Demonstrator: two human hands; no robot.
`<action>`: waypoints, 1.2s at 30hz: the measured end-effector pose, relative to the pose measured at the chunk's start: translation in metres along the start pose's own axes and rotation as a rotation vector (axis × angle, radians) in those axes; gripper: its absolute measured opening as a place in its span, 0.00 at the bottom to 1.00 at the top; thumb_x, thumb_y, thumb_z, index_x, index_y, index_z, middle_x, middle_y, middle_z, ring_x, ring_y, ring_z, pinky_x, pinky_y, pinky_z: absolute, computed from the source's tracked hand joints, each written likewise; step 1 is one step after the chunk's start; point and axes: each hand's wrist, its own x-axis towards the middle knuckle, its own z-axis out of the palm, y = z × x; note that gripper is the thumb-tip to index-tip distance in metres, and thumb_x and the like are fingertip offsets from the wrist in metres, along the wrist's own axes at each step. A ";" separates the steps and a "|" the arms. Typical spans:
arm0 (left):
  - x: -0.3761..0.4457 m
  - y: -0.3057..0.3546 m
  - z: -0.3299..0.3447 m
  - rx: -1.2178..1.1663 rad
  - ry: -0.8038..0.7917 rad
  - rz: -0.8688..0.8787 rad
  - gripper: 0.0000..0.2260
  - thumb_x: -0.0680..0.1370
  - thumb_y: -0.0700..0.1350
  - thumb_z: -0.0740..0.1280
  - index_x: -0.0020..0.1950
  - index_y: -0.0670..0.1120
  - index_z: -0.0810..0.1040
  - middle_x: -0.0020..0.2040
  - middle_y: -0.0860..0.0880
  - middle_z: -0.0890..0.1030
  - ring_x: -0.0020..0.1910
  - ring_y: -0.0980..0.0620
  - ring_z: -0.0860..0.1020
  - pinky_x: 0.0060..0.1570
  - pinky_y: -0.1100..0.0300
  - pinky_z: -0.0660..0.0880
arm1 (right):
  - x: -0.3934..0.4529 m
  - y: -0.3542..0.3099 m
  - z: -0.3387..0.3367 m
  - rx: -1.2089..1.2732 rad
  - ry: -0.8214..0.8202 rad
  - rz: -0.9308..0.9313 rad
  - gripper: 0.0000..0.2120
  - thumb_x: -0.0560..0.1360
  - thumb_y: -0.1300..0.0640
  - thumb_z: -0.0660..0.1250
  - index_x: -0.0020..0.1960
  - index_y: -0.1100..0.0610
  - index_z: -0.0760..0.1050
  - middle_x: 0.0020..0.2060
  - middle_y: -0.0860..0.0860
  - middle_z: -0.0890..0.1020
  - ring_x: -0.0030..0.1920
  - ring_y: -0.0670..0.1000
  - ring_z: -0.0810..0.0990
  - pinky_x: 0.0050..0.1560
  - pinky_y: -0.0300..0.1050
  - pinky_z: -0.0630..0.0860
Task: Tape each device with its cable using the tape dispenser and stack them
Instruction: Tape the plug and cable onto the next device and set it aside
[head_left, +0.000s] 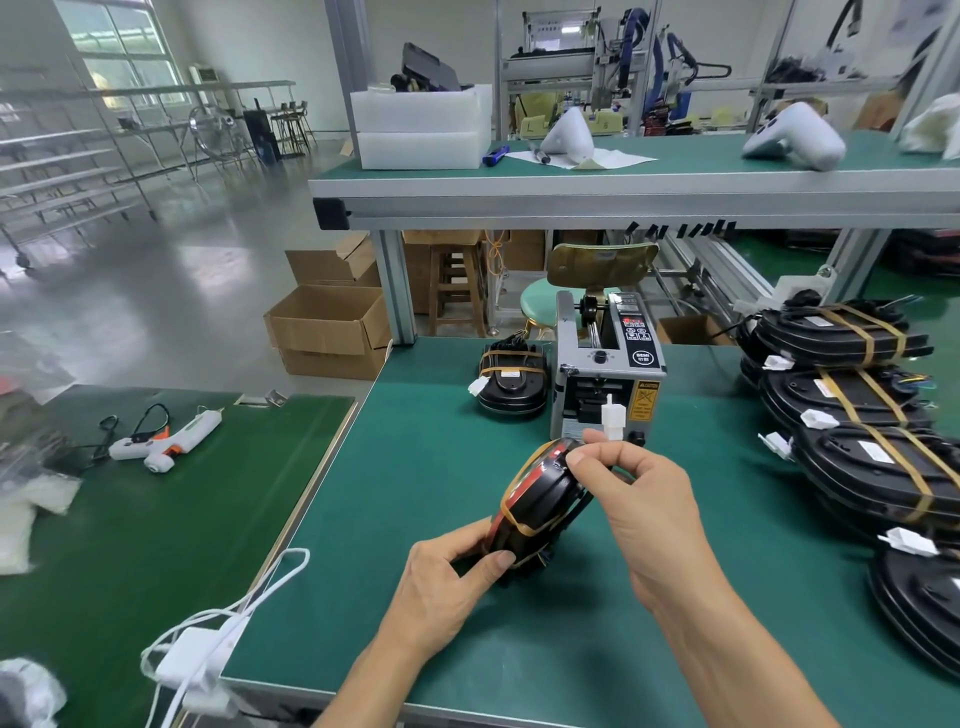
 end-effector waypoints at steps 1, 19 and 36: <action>0.000 0.000 0.000 0.000 -0.001 0.000 0.16 0.81 0.64 0.72 0.68 0.64 0.84 0.56 0.58 0.89 0.51 0.62 0.85 0.56 0.69 0.77 | 0.000 0.000 0.000 -0.003 0.001 -0.003 0.12 0.75 0.66 0.75 0.34 0.55 0.84 0.43 0.34 0.87 0.58 0.34 0.81 0.44 0.18 0.69; -0.001 0.008 -0.001 -0.012 0.000 -0.013 0.15 0.81 0.64 0.72 0.67 0.65 0.84 0.57 0.59 0.88 0.55 0.59 0.86 0.58 0.67 0.78 | 0.001 0.013 0.003 -0.300 0.112 -0.134 0.06 0.70 0.55 0.76 0.43 0.44 0.84 0.50 0.37 0.83 0.59 0.44 0.83 0.61 0.47 0.77; -0.002 0.007 -0.001 -0.019 -0.005 -0.020 0.17 0.80 0.65 0.72 0.67 0.64 0.84 0.56 0.59 0.89 0.54 0.61 0.85 0.58 0.67 0.77 | 0.006 0.011 0.008 -0.235 0.114 -0.079 0.08 0.72 0.53 0.78 0.45 0.40 0.82 0.38 0.40 0.85 0.37 0.39 0.81 0.35 0.28 0.72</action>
